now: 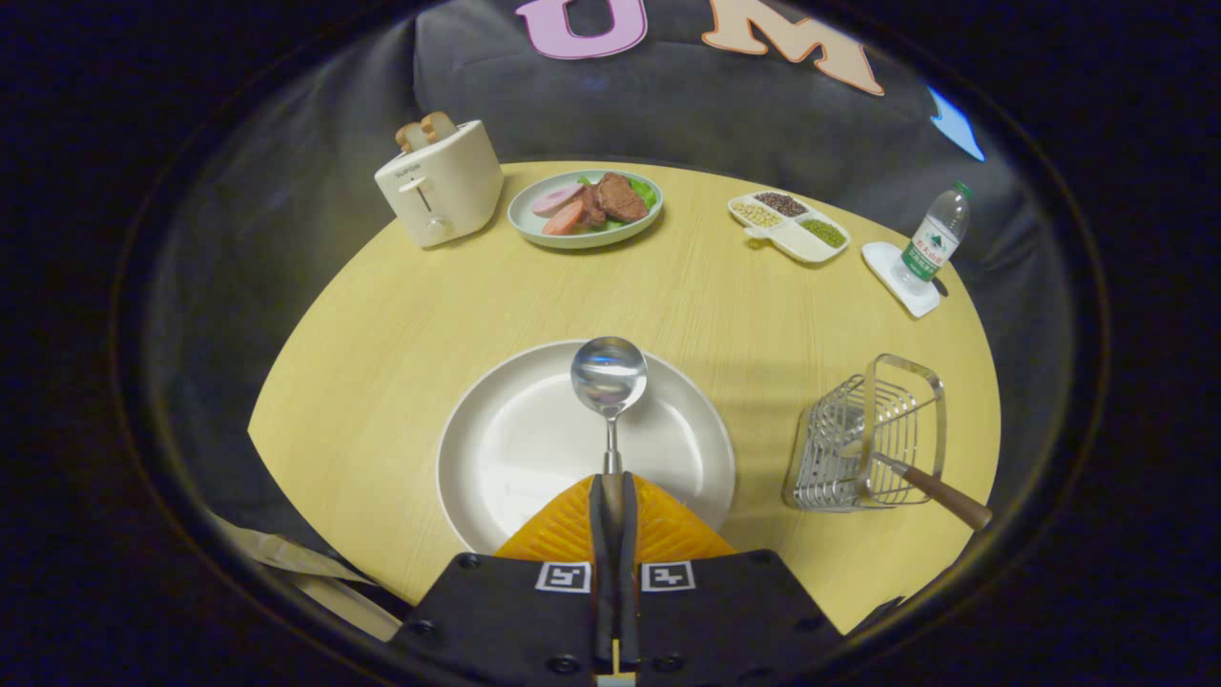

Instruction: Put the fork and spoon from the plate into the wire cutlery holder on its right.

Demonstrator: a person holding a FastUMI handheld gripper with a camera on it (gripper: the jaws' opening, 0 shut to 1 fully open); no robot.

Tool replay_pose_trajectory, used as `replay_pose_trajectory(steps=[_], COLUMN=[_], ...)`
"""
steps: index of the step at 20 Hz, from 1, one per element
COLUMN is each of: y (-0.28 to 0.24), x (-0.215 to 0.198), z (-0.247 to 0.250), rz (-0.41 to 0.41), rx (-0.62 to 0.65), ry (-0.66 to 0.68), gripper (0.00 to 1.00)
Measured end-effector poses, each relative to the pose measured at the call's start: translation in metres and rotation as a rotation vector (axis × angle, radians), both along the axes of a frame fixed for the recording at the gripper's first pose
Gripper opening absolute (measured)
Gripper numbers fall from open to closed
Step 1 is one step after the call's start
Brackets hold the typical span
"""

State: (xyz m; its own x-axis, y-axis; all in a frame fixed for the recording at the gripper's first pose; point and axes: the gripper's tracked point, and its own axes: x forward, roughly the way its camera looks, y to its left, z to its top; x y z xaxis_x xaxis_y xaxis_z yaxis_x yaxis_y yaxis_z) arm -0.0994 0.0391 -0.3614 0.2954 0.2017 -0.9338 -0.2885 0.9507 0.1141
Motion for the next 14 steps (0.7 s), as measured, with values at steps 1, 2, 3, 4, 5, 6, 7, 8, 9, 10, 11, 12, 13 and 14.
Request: replay_pose_trajectory(steps=[1,2,3,4,5,6,7,8,9,10,11,12,13,14], y=[-0.003,-0.006,-0.009,-0.013,-0.017,-0.02,-0.024,-0.028,-0.032,-0.037,-0.041,-0.045,-0.05,-0.055], x=[0.002,0.004,0.006,0.01,0.013,0.015,0.018,0.02,0.021,0.023,0.024,0.025,0.025,0.026], z=[0.003,0.006,0.01,0.015,0.019,0.023,0.027,0.03,0.033,0.036,0.038,0.04,0.043,0.046], rz=[0.0,0.0,0.001,-0.001,-0.006,-0.014,-0.022,-0.03,-0.036,-0.042,-0.047,-0.052,-0.056,-0.061], rx=[-0.001,-0.003,-0.003,-0.004,-0.004,-0.004,-0.003,-0.002,-0.003,-0.006,-0.009,-0.011,-0.015,-0.018], ry=[-0.002,-0.004,-0.004,-0.008,-0.013,-0.014,-0.016,-0.017,-0.019,-0.019,-0.017,-0.017,-0.015,-0.015], gripper=[0.05,0.05,0.05,0.05,0.05,0.05,0.05,0.05,0.05,0.05,0.05,0.05,0.05,0.05])
